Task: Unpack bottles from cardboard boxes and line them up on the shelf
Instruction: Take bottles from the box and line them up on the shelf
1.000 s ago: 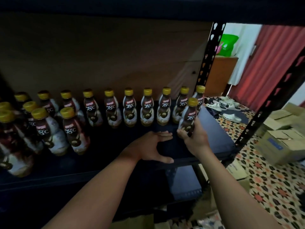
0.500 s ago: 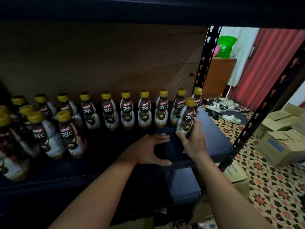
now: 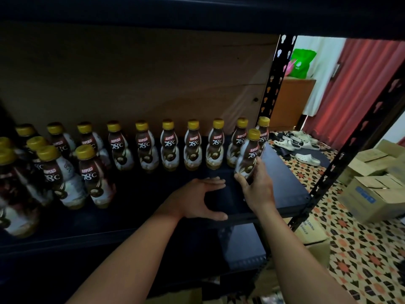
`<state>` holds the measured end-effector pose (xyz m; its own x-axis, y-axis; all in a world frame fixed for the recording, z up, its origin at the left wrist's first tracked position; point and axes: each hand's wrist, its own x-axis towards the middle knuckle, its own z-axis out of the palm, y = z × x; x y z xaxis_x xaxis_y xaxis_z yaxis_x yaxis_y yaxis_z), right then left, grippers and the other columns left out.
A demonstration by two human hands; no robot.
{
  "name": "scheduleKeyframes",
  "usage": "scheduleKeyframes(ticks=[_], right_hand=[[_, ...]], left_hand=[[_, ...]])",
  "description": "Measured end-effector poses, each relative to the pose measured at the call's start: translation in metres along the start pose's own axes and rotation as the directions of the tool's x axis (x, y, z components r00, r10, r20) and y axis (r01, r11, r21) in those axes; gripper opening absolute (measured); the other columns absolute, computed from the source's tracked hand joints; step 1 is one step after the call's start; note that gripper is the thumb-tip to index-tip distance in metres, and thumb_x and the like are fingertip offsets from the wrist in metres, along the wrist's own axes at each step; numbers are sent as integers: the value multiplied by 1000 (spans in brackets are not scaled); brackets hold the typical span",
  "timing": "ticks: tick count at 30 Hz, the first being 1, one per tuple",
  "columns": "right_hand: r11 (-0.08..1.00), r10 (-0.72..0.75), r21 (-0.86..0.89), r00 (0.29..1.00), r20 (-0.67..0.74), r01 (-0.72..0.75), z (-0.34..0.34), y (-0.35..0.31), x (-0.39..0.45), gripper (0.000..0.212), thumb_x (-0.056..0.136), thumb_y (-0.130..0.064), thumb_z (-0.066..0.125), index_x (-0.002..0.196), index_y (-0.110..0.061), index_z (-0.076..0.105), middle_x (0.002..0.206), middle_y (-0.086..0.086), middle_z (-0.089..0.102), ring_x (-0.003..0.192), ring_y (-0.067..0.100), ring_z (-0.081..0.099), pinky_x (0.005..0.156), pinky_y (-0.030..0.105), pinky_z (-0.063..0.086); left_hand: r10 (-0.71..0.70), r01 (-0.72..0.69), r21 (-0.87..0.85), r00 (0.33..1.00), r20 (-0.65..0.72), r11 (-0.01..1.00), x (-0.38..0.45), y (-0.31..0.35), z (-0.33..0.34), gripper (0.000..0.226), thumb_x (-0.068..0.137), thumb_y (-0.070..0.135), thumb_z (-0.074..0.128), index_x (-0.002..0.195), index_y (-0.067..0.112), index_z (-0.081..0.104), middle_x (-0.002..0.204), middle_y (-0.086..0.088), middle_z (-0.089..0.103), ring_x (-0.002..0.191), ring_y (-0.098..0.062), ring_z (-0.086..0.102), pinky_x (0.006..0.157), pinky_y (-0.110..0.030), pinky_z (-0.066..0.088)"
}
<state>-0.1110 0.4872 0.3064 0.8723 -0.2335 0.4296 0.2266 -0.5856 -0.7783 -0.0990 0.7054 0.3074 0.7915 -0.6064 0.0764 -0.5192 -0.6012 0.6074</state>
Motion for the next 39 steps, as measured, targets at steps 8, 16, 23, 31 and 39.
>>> scheduleKeyframes(ticks=[8, 16, 23, 31, 39], right_hand=[[1000, 0, 5, 1000, -28, 0, 2, -1, -1, 65, 86, -17, 80, 141, -15, 46, 132, 2, 63, 122, 17, 60, 103, 33, 50], [1000, -18, -14, 999, -30, 18, 2, -1, 0, 63, 85, -16, 80, 140, -13, 48, 131, 4, 63, 121, 19, 59, 101, 28, 47], [1000, -22, -22, 1000, -19, 21, 1, -2, -1, 64, 86, -16, 80, 140, -14, 47, 133, 3, 63, 124, 17, 58, 100, 22, 44], [999, 1, -49, 1000, -21, -2, 2, -2, -2, 64, 87, -17, 79, 142, -15, 47, 132, 2, 63, 123, 19, 59, 97, 21, 43], [983, 133, -106, 981, -143, -148, 2, -16, -16, 97, 79, -40, 84, 154, -11, 28, 149, 17, 42, 136, 33, 42, 111, 43, 38]], left_hand=[[0, 0, 3, 1000, 10, 1000, -1, 3, -2, 101, 66, 61, 88, 152, 26, 48, 161, 17, 36, 146, 13, 23, 127, -30, 20], [2, -3, 15, 1000, 8, 1000, -1, 2, -1, 103, 64, 66, 85, 152, 26, 48, 162, 13, 37, 147, 11, 24, 127, -35, 22], [7, -7, 34, 1000, 11, 999, -2, 4, -3, 100, 69, 60, 87, 153, 25, 47, 162, 13, 35, 148, 10, 22, 127, -33, 20], [-32, 27, 81, 997, 64, 996, -17, 5, -4, 98, 77, 73, 72, 159, 34, 33, 167, 18, 20, 153, 3, 10, 128, -32, 12], [-15, 27, 100, 993, -121, 995, -97, -16, -11, 56, 98, 57, 57, 147, 32, 54, 157, 20, 40, 147, 9, 27, 123, -25, 27]])
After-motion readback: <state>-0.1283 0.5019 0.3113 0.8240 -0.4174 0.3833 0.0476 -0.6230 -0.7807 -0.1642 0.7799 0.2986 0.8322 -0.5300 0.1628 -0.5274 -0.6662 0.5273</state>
